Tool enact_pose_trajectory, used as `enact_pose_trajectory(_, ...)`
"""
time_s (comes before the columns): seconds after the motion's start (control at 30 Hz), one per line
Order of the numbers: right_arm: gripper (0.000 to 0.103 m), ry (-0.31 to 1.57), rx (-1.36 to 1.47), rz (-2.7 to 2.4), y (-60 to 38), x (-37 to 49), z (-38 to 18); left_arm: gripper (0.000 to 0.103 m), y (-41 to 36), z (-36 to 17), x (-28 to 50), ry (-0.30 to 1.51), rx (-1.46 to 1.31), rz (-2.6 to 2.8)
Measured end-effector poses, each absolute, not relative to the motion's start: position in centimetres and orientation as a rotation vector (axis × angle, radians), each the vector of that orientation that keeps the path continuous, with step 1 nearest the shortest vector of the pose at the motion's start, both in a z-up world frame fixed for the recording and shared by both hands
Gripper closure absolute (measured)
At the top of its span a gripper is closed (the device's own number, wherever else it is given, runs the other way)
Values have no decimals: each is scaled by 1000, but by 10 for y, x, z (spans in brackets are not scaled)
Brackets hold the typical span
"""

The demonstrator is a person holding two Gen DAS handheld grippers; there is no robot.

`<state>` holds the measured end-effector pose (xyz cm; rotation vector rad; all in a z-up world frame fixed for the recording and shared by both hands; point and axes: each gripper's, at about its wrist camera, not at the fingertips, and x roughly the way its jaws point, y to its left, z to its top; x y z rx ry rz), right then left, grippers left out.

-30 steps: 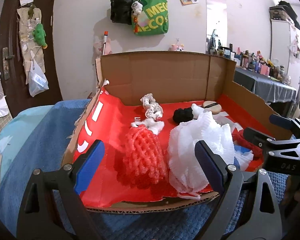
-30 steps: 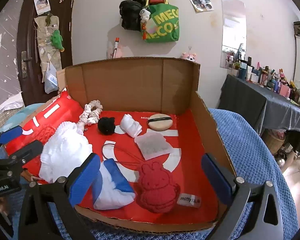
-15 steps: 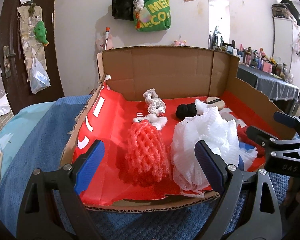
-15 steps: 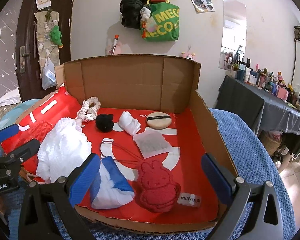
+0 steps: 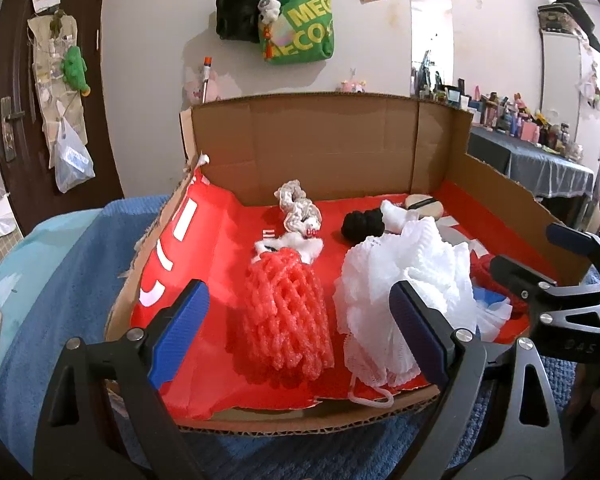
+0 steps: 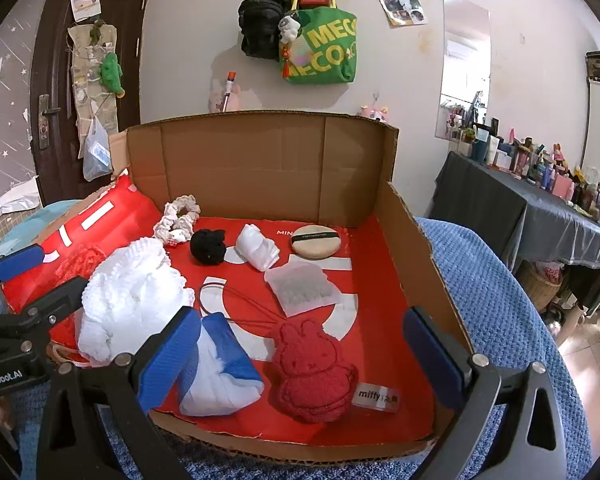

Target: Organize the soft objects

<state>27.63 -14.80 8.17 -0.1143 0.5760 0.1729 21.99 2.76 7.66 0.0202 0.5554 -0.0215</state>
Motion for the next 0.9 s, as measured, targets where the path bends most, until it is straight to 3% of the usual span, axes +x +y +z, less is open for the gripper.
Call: enact_pose_trajectory(0.9,0,579,-113,159,-147,274,81,11,27,74,225,561,23,-30)
